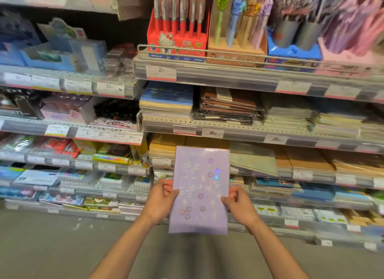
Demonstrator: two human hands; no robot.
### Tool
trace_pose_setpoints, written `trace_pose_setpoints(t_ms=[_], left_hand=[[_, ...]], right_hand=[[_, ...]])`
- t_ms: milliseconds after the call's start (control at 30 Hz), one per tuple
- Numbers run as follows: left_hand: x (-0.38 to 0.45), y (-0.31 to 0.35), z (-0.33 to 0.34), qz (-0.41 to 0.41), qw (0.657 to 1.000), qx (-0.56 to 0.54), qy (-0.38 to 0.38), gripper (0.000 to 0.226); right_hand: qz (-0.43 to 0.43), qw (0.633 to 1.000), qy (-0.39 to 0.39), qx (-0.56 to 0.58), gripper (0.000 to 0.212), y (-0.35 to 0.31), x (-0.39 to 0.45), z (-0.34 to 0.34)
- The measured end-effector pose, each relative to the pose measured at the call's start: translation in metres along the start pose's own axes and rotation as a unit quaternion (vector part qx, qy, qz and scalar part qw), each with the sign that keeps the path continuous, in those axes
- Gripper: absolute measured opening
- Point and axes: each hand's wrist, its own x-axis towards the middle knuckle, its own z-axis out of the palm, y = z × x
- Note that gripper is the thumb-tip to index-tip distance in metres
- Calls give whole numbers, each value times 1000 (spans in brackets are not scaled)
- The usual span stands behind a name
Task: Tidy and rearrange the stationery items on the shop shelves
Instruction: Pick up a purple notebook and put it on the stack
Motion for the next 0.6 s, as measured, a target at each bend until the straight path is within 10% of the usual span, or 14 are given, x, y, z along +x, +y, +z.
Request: trace_pose_setpoints(t_ms=[600], left_hand=[[39, 103, -103, 111, 989, -28, 93, 17]], right_hand=[[-155, 988, -17, 7, 21, -156, 19, 10]])
